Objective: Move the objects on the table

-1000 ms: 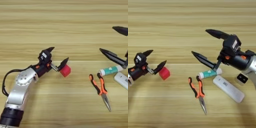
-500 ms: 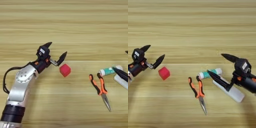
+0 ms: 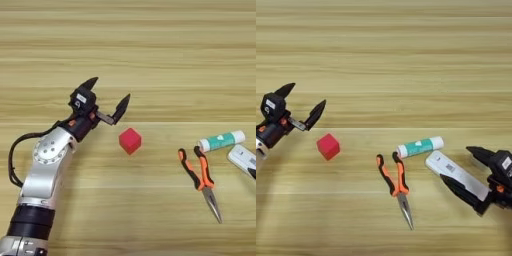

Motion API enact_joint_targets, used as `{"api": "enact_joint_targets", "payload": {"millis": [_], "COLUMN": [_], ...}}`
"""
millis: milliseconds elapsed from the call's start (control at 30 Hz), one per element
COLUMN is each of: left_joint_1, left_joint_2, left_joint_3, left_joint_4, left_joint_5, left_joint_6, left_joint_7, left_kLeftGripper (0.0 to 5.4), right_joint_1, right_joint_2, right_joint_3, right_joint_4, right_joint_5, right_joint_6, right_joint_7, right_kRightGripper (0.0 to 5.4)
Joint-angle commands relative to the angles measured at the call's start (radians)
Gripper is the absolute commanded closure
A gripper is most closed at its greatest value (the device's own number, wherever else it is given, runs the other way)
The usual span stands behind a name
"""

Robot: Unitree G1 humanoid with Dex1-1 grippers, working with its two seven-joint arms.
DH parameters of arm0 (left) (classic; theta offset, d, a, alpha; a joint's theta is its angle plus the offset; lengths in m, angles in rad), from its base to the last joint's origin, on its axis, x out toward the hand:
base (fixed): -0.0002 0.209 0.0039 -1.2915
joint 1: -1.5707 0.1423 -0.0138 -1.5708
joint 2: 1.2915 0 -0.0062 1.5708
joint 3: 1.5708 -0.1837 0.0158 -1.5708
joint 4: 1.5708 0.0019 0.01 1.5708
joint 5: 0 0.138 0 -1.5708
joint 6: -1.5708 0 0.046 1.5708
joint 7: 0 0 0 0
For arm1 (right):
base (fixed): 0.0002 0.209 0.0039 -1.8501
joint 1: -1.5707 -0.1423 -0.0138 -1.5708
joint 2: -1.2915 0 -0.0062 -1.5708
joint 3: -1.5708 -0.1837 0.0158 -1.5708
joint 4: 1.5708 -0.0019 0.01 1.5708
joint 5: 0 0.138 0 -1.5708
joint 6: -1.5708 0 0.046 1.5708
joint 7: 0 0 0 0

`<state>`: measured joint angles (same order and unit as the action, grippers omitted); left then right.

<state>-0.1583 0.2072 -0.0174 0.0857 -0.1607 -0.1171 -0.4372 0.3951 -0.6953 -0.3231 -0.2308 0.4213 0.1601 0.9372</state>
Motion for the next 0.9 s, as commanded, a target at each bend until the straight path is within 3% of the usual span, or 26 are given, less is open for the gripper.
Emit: {"api": "enact_joint_targets", "payload": {"millis": [33,167,567,900], "left_joint_1": [-0.037,-0.058,-0.116,-0.122], "left_joint_2": [-0.031,-0.045,-0.097,-0.094], "left_joint_3": [0.035,0.052,0.149,0.162], "left_joint_4": [0.052,0.105,0.183,0.198], "left_joint_5": [0.021,0.063,0.066,0.079], "left_joint_6": [-0.036,-0.093,-0.113,-0.106], "left_joint_7": [0.082,0.158,0.358,0.402], "left_kLeftGripper": [0.04,0.04,0.04,0.04], "right_joint_1": [0.003,-0.005,-0.024,-0.027], "right_joint_2": [-0.026,-0.03,-0.04,-0.035], "right_joint_3": [-0.005,-0.008,0.025,0.056], "right_joint_4": [0.041,0.089,0.172,0.176], "right_joint_5": [-0.015,-0.024,-0.079,-0.097], "right_joint_6": [-0.018,-0.028,-0.037,-0.028], "right_joint_7": [0.03,0.044,0.055,0.052], "right_kRightGripper": [0.0,0.0,0.0,0.0]}}
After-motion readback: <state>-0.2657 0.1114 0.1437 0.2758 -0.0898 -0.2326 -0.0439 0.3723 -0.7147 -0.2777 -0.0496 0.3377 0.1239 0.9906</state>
